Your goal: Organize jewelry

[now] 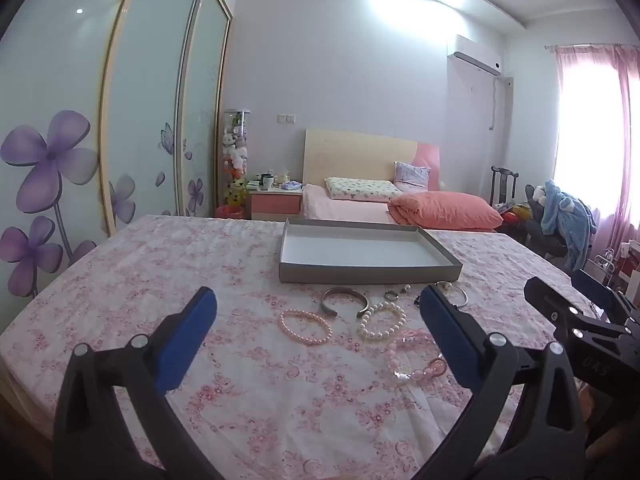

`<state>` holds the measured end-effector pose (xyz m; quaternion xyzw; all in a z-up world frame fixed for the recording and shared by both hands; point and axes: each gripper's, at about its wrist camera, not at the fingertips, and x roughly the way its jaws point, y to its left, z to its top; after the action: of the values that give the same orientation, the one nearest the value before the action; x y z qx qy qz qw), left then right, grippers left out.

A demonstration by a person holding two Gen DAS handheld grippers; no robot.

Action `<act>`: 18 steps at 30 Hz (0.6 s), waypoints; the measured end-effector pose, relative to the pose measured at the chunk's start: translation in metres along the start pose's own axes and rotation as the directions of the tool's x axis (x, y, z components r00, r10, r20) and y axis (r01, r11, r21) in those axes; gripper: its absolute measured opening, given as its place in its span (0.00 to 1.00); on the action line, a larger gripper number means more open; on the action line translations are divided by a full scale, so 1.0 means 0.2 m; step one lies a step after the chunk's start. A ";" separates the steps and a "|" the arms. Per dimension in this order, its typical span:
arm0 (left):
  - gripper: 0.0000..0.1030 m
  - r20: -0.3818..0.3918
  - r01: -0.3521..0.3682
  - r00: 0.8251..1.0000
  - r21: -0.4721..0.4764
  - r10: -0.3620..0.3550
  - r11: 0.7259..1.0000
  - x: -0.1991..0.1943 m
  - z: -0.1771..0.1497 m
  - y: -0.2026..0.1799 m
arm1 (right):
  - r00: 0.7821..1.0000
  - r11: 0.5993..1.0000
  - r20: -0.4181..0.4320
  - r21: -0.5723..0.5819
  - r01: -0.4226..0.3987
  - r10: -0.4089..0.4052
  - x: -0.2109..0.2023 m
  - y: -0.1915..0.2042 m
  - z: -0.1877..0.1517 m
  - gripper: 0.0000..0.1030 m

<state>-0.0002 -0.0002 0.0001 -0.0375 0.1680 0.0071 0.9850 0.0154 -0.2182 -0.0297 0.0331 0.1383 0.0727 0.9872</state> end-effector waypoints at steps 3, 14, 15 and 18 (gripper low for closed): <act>0.96 -0.002 -0.001 1.000 0.001 0.001 1.000 0.00 0.00 0.00 | 1.000 1.000 -0.002 -0.001 0.001 -0.001 0.00 0.00 0.00 0.98; 0.96 -0.006 -0.003 1.000 -0.002 0.002 1.000 0.00 0.00 0.00 | 1.000 1.000 -0.003 0.003 0.005 -0.005 0.00 0.00 0.02 0.98; 0.96 -0.007 -0.002 1.000 -0.003 0.002 1.000 0.00 0.00 0.00 | 1.000 1.000 -0.007 0.001 0.003 -0.003 0.01 0.00 0.01 0.98; 0.96 -0.008 -0.003 1.000 -0.004 0.003 1.000 0.00 0.00 0.00 | 1.000 1.000 -0.008 0.002 0.003 -0.003 0.01 0.00 0.02 0.98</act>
<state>-0.0003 -0.0006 0.0001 -0.0392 0.1722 0.0086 0.9842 0.0174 -0.2189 -0.0268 0.0337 0.1422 0.0712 0.9867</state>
